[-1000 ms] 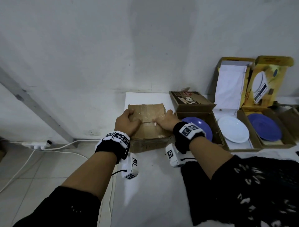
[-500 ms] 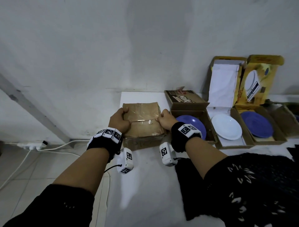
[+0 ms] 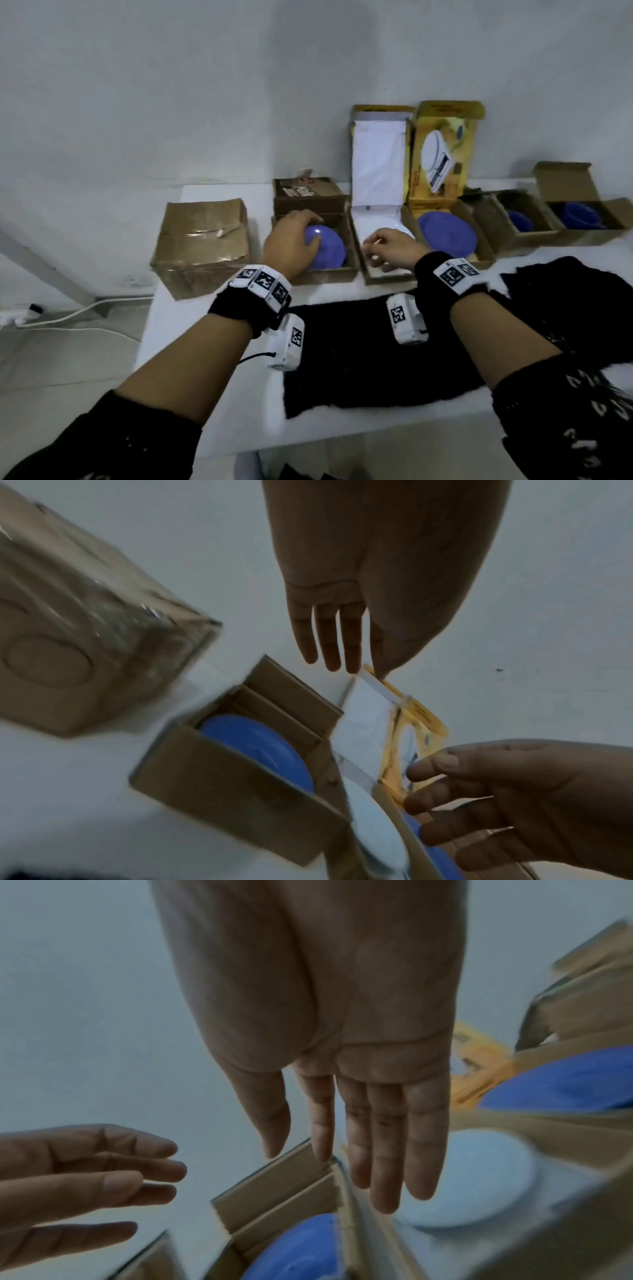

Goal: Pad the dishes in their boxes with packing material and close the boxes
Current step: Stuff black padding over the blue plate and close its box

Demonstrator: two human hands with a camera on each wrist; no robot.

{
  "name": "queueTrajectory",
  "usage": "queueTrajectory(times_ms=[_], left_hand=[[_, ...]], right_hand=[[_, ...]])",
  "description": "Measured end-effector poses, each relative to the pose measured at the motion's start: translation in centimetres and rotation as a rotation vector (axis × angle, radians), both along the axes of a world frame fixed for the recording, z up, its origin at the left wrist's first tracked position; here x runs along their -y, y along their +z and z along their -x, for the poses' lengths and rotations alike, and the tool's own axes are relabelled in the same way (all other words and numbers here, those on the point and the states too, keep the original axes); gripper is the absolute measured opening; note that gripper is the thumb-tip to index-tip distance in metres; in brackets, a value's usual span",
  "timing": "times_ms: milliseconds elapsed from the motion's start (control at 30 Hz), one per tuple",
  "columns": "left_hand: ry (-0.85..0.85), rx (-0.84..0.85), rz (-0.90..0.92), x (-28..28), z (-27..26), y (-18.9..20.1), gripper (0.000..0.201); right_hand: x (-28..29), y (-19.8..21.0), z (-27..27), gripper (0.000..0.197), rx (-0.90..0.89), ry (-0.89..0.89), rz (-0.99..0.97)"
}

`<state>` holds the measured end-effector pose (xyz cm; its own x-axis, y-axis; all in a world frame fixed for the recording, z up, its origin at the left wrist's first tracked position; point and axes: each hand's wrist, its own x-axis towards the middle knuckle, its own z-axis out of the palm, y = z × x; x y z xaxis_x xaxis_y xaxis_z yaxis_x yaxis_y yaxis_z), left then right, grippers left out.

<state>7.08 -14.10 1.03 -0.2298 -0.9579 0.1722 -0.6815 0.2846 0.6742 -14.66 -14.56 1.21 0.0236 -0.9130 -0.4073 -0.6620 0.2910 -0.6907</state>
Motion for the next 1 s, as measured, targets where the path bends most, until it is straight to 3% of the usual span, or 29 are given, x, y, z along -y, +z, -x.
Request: queueTrajectory(times_ms=[233,400,500,767,833,900,1000], left_hand=[[-0.144,0.174,-0.256,-4.6,12.1,-4.1,0.020],[-0.203,0.375,-0.358,-6.9,15.6,-7.2,0.047],[-0.191,0.470,-0.361,-8.0,16.8,-8.5,0.056],[-0.091,0.348,-0.156,-9.0,17.8,-9.0,0.022],[-0.079,0.278,-0.112,-8.8,17.7,-8.3,0.017],[-0.092,0.217,-0.058,-8.3,17.4,-7.4,0.014],[-0.153,0.180,-0.014,-7.5,17.0,-5.6,0.011]], right_hand=[[-7.7,-2.7,12.9,0.021,-0.285,0.037,-0.036],[-11.8,-7.1,14.7,0.046,-0.387,0.043,0.011],[-12.9,-9.0,14.1,0.045,-0.392,0.049,0.108],[-12.9,-10.1,14.4,0.024,-0.346,0.041,0.295],[-12.6,-9.3,14.8,0.030,-0.331,0.030,0.378],[-12.2,-8.0,15.2,0.046,-0.209,0.033,0.434],[-11.4,-6.1,15.5,0.060,-0.083,0.163,0.429]])
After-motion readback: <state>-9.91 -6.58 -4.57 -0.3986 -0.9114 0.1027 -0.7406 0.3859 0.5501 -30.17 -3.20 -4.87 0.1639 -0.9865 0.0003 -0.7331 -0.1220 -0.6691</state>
